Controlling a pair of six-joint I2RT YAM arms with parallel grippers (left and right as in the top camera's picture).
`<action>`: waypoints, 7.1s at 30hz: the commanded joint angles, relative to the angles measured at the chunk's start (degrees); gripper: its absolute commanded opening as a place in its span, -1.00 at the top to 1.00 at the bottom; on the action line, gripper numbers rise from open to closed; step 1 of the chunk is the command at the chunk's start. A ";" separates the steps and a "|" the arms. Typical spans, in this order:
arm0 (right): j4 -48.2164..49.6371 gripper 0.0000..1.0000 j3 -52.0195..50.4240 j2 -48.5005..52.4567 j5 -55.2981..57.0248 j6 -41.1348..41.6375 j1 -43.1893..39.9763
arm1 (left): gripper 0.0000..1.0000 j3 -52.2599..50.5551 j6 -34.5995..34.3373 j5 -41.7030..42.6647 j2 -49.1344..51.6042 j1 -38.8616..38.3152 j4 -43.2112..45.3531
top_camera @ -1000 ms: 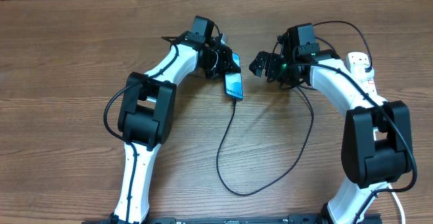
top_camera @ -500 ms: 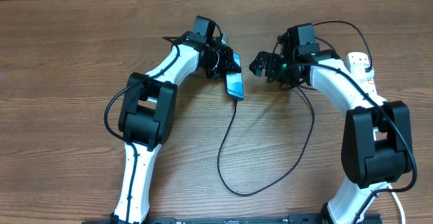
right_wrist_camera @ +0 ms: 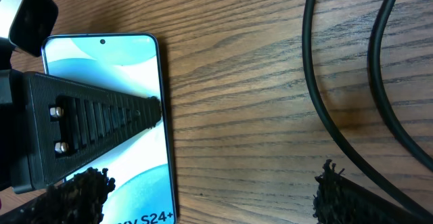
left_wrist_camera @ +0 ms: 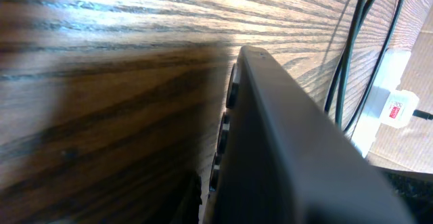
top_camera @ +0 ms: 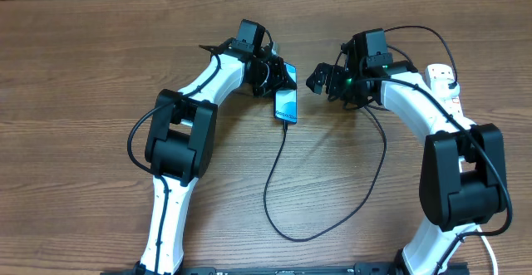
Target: Plug charger to phone and switch on socket
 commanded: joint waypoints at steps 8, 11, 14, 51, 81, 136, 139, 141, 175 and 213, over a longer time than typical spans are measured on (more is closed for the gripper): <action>0.20 -1.00 1.33 -2.03 -0.31 0.22 -0.50 | 0.55 -0.87 -0.33 -3.74 0.13 -0.48 -1.14; 0.17 -1.00 1.33 -2.03 -0.31 0.22 -0.50 | 0.46 -0.87 -0.31 -3.76 0.13 -0.48 -1.20; 0.17 -1.00 1.33 -2.03 -0.31 0.22 -0.50 | 0.34 -0.87 -0.31 -4.04 0.13 -0.48 -1.55; -0.04 -1.00 1.33 -2.03 -0.31 0.22 -0.48 | -1.00 -0.87 -0.37 -7.80 0.13 -0.46 -5.01; -0.17 -1.00 1.33 -2.03 -0.31 0.22 -0.48 | -1.00 -0.87 -0.35 -8.26 0.13 1.70 -8.83; -0.57 -1.00 1.33 -2.03 1.22 0.22 -0.50 | -1.00 5.75 18.12 -32.50 -24.06 6.69 -30.18; -0.55 -1.00 1.33 -2.03 1.22 0.22 -0.48 | -1.00 5.75 18.12 -32.50 -25.42 6.71 -30.91; -0.42 -1.00 1.33 -2.03 1.22 0.22 -0.48 | -1.00 5.75 18.14 -32.52 -25.62 6.71 -31.15; -29.20 -1.00 31.06 -2.03 2.73 -6.49 -7.08 | -1.00 5.70 18.12 -33.53 -25.42 6.69 -31.08; -29.68 -1.00 35.34 11.76 2.12 -15.63 -38.10 | -1.00 5.70 18.12 -33.53 -25.42 6.67 -31.08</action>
